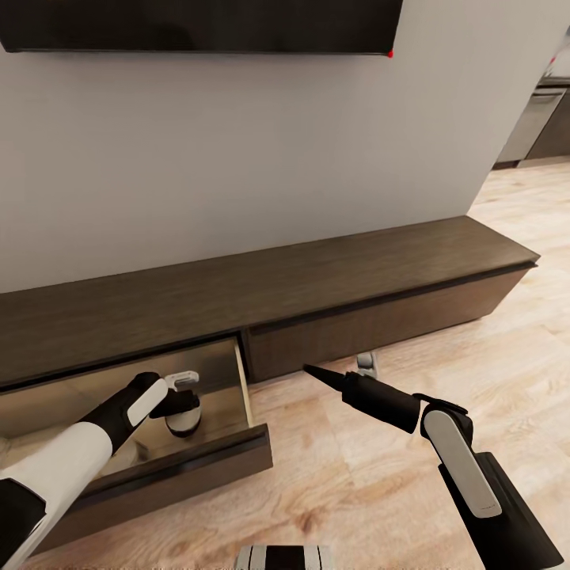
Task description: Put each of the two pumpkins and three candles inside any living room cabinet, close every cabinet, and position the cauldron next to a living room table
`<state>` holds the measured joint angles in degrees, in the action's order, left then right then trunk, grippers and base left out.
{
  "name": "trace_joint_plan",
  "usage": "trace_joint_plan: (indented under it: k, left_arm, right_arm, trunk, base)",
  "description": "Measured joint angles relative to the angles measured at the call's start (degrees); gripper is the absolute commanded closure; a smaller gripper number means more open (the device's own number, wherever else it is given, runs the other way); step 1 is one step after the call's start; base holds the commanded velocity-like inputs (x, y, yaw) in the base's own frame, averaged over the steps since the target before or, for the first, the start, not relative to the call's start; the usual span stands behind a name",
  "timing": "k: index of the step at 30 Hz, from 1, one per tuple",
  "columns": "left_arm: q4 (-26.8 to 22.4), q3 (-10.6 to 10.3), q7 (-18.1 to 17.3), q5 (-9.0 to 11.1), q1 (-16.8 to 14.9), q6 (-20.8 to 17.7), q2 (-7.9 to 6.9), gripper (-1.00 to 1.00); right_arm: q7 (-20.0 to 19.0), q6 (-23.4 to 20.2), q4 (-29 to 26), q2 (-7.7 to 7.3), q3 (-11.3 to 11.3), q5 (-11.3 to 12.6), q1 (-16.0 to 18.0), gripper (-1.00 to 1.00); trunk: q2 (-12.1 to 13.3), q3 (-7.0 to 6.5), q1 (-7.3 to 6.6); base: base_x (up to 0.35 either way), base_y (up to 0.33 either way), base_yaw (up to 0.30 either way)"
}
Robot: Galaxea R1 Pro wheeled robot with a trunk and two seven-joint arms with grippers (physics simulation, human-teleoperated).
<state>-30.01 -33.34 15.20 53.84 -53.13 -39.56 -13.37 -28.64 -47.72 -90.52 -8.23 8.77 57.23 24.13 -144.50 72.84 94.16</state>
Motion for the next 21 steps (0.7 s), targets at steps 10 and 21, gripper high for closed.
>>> trace_joint_plan:
  k: [10,21]
  left_arm:
    - [-0.1,0.0,-0.1,0.0,0.0,0.1,0.0,1.0]
    - [-0.3,0.0,-0.1,0.0,0.0,0.2,0.0,1.0]
  right_arm:
    - [0.0,0.0,0.0,0.0,0.0,0.0,0.0,-1.0]
    - [0.0,0.0,0.0,0.0,0.0,0.0,0.0,-1.0]
  trunk:
    - [-0.1,2.22,0.26]
    - [-0.2,4.0,0.46]
  base:
    - [0.0,0.0,0.0]
    - [0.0,0.0,0.0]
